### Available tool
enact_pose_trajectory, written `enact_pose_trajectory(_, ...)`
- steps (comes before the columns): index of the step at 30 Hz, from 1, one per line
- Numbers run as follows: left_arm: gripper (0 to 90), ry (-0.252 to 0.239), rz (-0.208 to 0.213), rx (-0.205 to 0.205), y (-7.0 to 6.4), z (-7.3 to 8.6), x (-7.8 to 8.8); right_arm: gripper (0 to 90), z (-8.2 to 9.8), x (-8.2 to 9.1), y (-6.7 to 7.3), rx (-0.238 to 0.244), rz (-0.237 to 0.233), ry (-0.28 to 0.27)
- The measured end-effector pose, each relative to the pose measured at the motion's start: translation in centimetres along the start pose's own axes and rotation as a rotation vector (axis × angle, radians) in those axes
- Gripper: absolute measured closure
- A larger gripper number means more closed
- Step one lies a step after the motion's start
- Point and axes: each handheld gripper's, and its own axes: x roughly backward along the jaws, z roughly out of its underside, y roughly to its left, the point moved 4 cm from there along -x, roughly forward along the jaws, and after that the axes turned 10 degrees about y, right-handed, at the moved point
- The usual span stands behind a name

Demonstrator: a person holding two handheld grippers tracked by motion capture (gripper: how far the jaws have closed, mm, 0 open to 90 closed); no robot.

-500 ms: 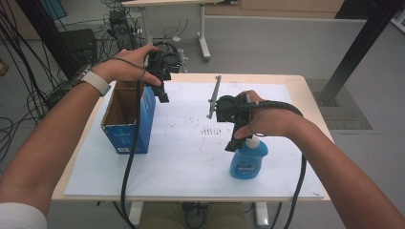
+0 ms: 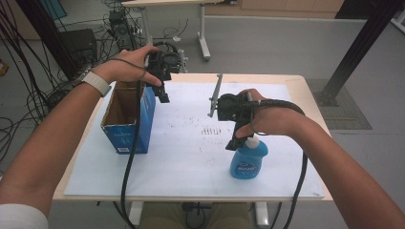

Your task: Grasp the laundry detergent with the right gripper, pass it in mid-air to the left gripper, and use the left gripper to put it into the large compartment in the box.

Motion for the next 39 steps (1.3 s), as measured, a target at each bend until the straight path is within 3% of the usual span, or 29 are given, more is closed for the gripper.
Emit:
enact_pose_trajectory(19,10.3,-0.010,-0.004,0.012,-0.2,-0.2,0.1,5.3,1.2,1.3,0.2,-0.006,0.026,-0.045)
enact_pose_trajectory(39,10.1,-0.011,-0.009,0.018,-0.4,-0.1,0.1,4.5,1.9,1.6,0.4,-0.007,0.030,-0.049)
